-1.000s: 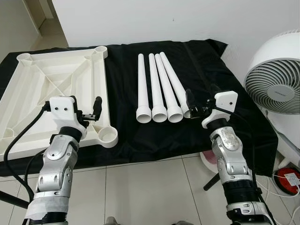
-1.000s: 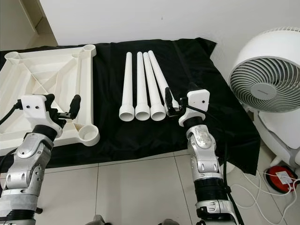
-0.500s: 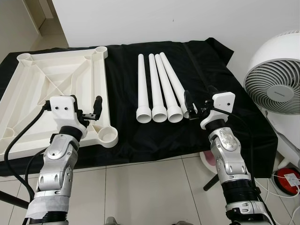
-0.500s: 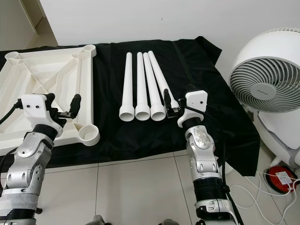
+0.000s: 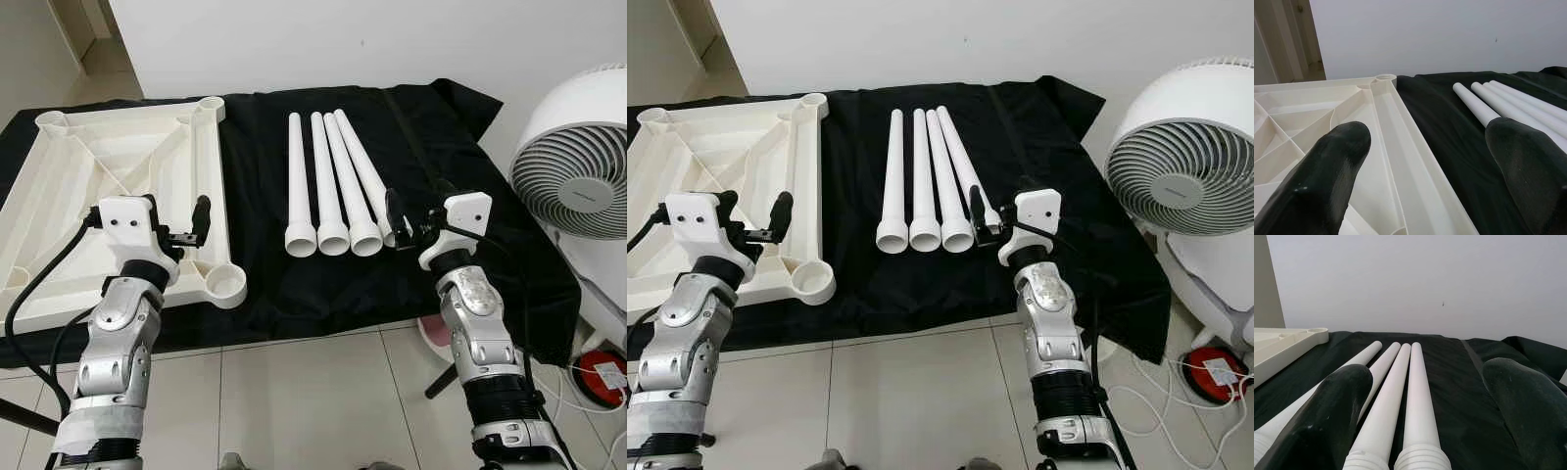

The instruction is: Building children table

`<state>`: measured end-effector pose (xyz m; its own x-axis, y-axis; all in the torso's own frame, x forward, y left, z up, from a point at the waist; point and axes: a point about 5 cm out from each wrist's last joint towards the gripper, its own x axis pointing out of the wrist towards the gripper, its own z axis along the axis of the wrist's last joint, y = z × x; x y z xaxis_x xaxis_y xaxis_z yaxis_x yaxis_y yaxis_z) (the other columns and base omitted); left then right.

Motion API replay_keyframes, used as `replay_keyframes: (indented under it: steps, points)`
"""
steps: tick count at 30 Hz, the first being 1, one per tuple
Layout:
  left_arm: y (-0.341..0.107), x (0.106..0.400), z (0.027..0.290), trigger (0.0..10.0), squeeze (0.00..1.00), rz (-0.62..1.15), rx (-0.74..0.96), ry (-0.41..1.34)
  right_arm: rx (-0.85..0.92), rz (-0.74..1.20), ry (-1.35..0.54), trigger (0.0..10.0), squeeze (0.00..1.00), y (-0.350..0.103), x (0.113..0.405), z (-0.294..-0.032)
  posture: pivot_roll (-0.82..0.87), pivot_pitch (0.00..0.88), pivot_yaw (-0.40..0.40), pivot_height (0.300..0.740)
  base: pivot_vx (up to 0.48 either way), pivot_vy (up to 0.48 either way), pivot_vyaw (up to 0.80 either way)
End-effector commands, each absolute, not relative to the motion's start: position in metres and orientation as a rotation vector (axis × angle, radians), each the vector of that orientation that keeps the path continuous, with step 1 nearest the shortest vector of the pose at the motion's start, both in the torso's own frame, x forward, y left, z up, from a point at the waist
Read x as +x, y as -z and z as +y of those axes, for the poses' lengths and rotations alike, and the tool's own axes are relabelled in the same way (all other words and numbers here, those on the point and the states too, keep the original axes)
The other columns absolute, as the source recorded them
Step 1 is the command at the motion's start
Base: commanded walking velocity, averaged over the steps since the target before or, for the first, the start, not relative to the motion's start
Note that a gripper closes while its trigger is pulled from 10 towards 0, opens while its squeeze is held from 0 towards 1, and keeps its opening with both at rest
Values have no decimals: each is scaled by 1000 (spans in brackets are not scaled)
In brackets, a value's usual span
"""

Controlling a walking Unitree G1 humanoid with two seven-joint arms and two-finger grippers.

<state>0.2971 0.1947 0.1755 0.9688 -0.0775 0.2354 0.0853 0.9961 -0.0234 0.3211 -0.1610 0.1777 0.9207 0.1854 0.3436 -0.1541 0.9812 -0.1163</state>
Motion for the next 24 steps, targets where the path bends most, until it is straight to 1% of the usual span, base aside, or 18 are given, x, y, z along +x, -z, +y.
replay_keyframes:
  steps: [1,10,24]
  points:
    - [-175,298,195,10000,0,-238,-43,83,-91,-371,-181,10000,0,-180,323,-158,-53,35,45,740,0,0,0]
    - [-175,299,196,10000,0,-237,-48,75,-95,-371,-183,10000,0,-180,324,-158,-52,31,40,740,0,0,0]
    - [-175,299,196,10000,0,-239,-51,70,-104,-367,-189,10000,0,-180,326,-157,-48,30,38,740,261,0,0]
